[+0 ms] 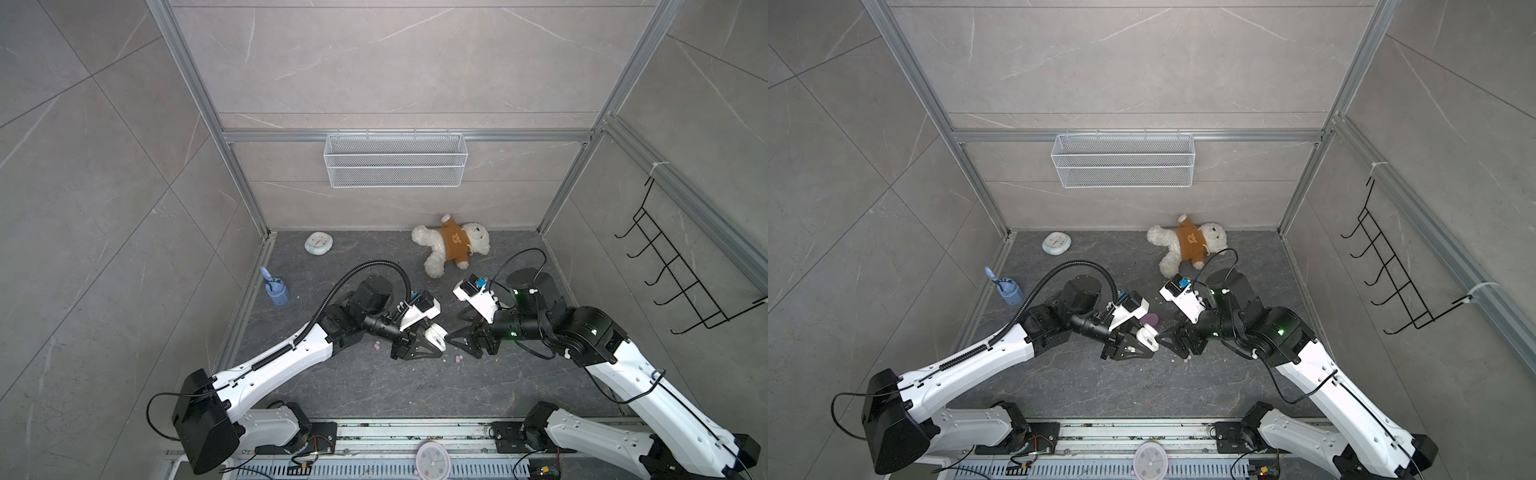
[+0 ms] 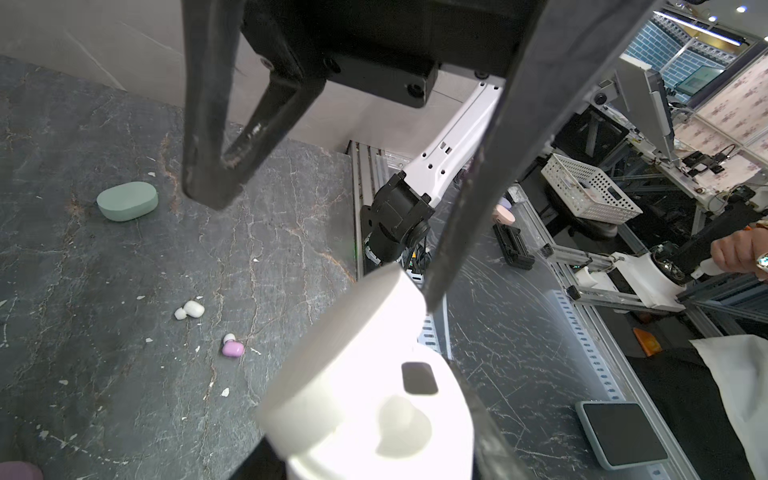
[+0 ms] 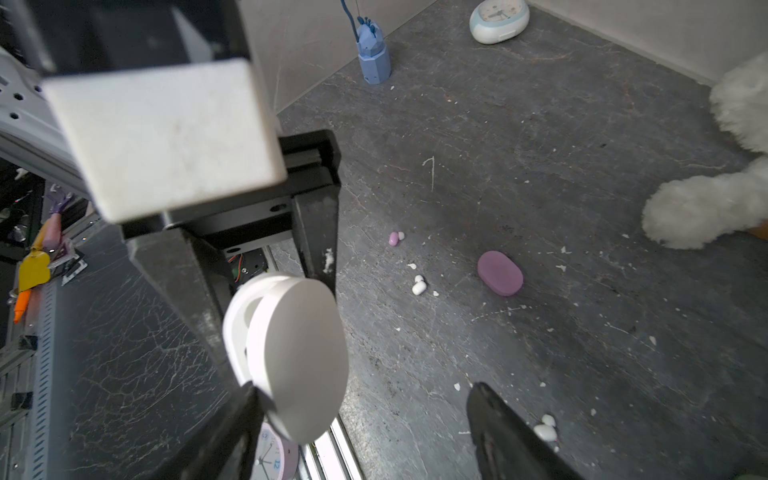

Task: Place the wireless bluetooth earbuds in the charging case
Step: 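Flip open the white case lid with the right gripper while left holds base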

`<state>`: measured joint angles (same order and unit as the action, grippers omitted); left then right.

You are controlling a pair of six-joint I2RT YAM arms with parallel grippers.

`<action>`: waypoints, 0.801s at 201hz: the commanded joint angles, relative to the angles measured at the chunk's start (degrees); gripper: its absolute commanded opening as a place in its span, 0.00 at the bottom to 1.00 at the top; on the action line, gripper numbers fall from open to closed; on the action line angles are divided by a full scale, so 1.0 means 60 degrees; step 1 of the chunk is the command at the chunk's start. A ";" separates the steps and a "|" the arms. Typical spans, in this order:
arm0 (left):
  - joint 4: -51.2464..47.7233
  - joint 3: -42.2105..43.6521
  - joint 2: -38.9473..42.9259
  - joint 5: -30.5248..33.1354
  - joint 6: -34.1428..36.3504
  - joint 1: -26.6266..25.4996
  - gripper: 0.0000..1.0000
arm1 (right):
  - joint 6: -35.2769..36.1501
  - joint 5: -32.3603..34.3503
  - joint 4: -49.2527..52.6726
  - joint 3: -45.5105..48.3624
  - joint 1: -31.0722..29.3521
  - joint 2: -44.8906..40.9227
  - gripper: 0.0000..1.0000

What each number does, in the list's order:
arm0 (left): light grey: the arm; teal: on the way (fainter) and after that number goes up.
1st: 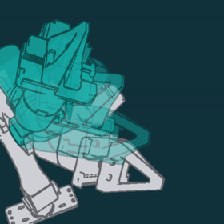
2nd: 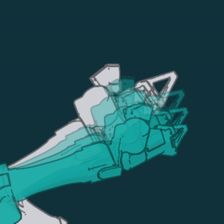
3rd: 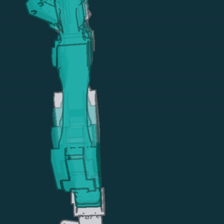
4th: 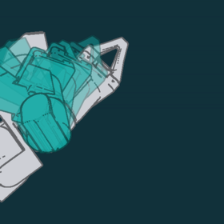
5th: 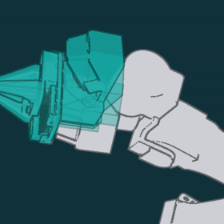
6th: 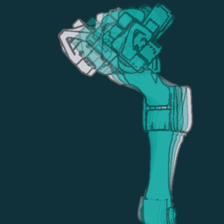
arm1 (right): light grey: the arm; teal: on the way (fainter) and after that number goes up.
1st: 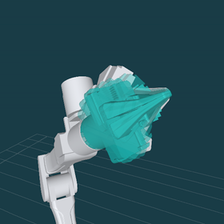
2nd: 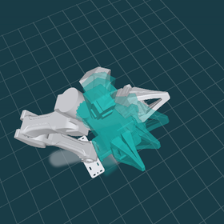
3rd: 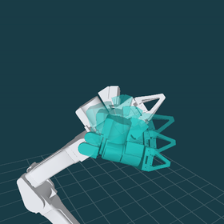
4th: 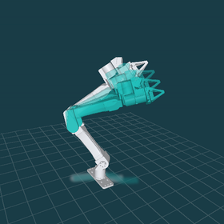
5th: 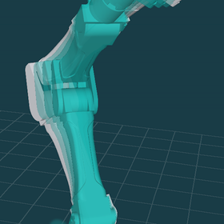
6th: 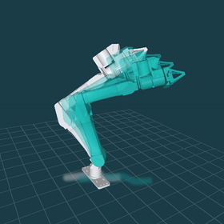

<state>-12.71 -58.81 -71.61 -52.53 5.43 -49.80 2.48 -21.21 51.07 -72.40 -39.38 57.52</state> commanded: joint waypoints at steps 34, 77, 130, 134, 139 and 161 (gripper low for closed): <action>0.0846 0.0120 0.0582 -0.0531 -0.0304 -0.0080 0.33 | -0.0199 0.0628 0.0153 -0.0367 0.0170 0.0169 0.81; 0.1574 0.0722 0.0749 -0.0157 -0.0649 -0.0030 0.33 | -0.0541 -0.0097 0.0464 -0.0946 0.0203 0.0133 0.90; 0.3022 0.1876 0.1619 0.0445 -0.1234 0.0517 0.33 | -0.2456 0.0598 0.1227 -0.1208 0.0584 -0.0038 1.00; 0.3074 0.1940 0.1708 0.0494 -0.1242 0.0567 0.33 | -0.2628 0.0676 0.1289 -0.1160 0.0627 -0.0050 1.00; 0.3146 0.2020 0.1809 0.0533 -0.1278 0.0610 0.33 | -0.2953 0.0946 0.1355 -0.1058 0.0682 -0.0050 1.00; 0.3587 0.2381 0.2264 0.0819 -0.1387 0.0786 0.33 | -0.4256 0.2029 0.1766 -0.0356 0.1104 0.0037 1.00</action>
<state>1.56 -45.60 -61.73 -49.47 -0.99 -46.15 -12.03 -16.40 56.75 -78.32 -35.14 57.69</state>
